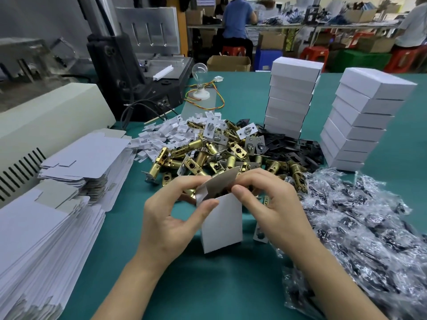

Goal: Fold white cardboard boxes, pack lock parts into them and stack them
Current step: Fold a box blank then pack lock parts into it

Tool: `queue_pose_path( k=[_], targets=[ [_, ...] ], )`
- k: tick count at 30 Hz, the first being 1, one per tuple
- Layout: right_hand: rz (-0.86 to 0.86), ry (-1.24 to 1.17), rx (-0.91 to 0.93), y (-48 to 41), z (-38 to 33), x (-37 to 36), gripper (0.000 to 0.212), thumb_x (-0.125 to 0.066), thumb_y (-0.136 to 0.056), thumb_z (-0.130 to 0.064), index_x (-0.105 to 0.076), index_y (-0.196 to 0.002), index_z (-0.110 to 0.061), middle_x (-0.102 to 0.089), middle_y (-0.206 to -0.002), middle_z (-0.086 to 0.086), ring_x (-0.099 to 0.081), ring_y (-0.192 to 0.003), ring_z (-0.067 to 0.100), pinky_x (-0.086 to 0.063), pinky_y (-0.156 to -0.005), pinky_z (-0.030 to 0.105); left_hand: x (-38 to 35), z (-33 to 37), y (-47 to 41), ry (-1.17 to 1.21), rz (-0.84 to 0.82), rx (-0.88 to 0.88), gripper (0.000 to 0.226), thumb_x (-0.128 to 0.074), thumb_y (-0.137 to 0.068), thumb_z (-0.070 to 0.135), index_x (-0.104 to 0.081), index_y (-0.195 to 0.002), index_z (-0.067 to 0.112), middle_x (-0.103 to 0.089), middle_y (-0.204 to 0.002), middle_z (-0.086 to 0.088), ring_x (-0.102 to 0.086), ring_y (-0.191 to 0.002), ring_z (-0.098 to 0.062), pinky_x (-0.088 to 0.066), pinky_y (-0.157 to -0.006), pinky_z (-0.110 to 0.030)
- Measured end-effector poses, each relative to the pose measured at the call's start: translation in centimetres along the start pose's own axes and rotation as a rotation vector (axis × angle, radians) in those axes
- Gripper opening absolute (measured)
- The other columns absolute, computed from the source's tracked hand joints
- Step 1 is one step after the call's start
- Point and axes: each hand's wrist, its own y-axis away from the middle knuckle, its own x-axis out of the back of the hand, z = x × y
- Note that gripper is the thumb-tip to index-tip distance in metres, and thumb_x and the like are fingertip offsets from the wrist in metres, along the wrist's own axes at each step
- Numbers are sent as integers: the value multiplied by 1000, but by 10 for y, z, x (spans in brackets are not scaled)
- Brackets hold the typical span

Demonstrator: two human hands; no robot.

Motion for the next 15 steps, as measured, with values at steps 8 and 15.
queue_pose_path(
  k=[8,15],
  targets=[
    [-10,-140,-55,2,-2,1,6,-67,-97,-18,-72,-97,-21,-72,-100,-9,-67,-96,18,-55,-80,40,-2,-8,1,82,-5,62,10,-73,-94,18,-72,-100,11,-75,-113,7,-74,-107,-21,-58,-82,-25],
    [-55,-379,-130,4,-8,2,23,-62,-95,-41,-61,-111,-25,-76,-108,-3,-72,-103,21,-59,-85,36,-1,-3,2,142,-62,141,29,-70,-97,47,-70,-100,18,-75,-110,9,-73,-106,-22,-59,-82,-31]
  ],
)
